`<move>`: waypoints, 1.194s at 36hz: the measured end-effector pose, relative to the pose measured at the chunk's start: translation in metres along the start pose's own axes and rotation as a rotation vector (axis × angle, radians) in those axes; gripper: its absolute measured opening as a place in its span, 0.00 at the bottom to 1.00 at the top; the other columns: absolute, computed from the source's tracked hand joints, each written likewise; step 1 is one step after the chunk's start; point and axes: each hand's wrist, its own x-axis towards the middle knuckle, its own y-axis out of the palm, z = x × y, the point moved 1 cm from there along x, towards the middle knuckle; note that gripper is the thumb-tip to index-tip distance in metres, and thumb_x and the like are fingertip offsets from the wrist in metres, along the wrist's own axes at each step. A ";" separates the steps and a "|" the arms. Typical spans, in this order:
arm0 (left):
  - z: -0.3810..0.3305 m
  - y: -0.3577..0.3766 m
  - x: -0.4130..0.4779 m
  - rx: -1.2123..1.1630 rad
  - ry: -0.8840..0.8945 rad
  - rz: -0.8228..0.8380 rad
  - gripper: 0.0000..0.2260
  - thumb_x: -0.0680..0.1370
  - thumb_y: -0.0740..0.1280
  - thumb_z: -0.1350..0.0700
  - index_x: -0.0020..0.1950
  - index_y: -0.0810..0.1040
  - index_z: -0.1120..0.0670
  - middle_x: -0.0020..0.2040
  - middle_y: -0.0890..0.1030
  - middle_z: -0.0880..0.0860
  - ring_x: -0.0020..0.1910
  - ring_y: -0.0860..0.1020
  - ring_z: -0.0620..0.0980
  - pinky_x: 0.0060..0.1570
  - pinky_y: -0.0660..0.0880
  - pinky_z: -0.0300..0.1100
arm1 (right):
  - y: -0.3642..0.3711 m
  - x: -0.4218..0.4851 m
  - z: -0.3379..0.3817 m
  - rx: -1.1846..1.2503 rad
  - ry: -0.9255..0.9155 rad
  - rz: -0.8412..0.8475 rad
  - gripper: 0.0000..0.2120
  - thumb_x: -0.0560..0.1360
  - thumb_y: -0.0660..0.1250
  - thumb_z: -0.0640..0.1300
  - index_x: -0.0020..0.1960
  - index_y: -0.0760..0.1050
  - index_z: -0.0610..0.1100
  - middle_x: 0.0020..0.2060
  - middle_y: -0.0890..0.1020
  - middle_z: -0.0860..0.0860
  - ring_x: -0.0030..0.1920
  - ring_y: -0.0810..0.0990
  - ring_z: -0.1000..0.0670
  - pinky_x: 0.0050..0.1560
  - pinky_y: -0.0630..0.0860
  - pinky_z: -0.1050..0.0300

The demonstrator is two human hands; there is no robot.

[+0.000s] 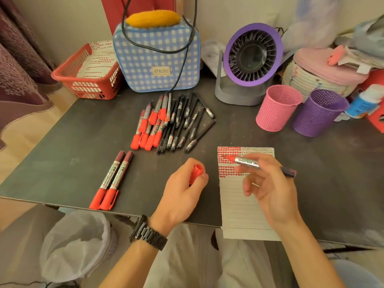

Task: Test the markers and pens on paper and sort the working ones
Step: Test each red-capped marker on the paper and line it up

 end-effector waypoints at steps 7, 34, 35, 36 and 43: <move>0.009 0.006 -0.004 -0.024 -0.043 -0.026 0.10 0.78 0.57 0.46 0.58 0.63 0.36 0.40 0.74 0.33 0.40 0.73 0.40 0.42 0.64 0.37 | -0.003 0.004 -0.010 0.036 -0.024 -0.088 0.10 0.79 0.65 0.43 0.41 0.82 0.49 0.41 0.86 0.44 0.32 0.81 0.49 0.26 0.72 0.61; 0.009 0.001 0.001 -0.003 0.113 -0.079 0.12 0.77 0.72 0.54 0.56 0.78 0.40 0.53 0.81 0.43 0.47 0.80 0.49 0.48 0.71 0.32 | -0.001 0.003 -0.017 -0.095 -0.069 -0.138 0.13 0.72 0.69 0.59 0.39 0.83 0.51 0.32 0.84 0.46 0.26 0.78 0.52 0.26 0.71 0.63; 0.009 0.000 0.001 0.004 0.119 -0.078 0.12 0.77 0.73 0.54 0.57 0.78 0.40 0.53 0.81 0.43 0.47 0.80 0.48 0.49 0.70 0.31 | -0.001 0.003 -0.018 -0.113 -0.076 -0.137 0.13 0.72 0.69 0.59 0.39 0.83 0.51 0.33 0.84 0.46 0.27 0.78 0.52 0.26 0.71 0.63; 0.009 0.000 0.001 0.012 0.124 -0.077 0.12 0.77 0.73 0.55 0.57 0.78 0.41 0.53 0.81 0.43 0.47 0.80 0.48 0.49 0.70 0.31 | -0.001 0.003 -0.019 -0.133 -0.084 -0.134 0.13 0.73 0.69 0.59 0.39 0.82 0.51 0.33 0.84 0.45 0.27 0.79 0.52 0.27 0.72 0.63; 0.007 0.001 0.000 0.047 0.177 -0.061 0.10 0.77 0.72 0.51 0.57 0.80 0.41 0.53 0.81 0.42 0.46 0.79 0.50 0.48 0.69 0.29 | 0.000 0.000 -0.023 -0.270 -0.129 -0.108 0.16 0.76 0.66 0.59 0.43 0.81 0.46 0.32 0.84 0.45 0.27 0.79 0.53 0.28 0.73 0.65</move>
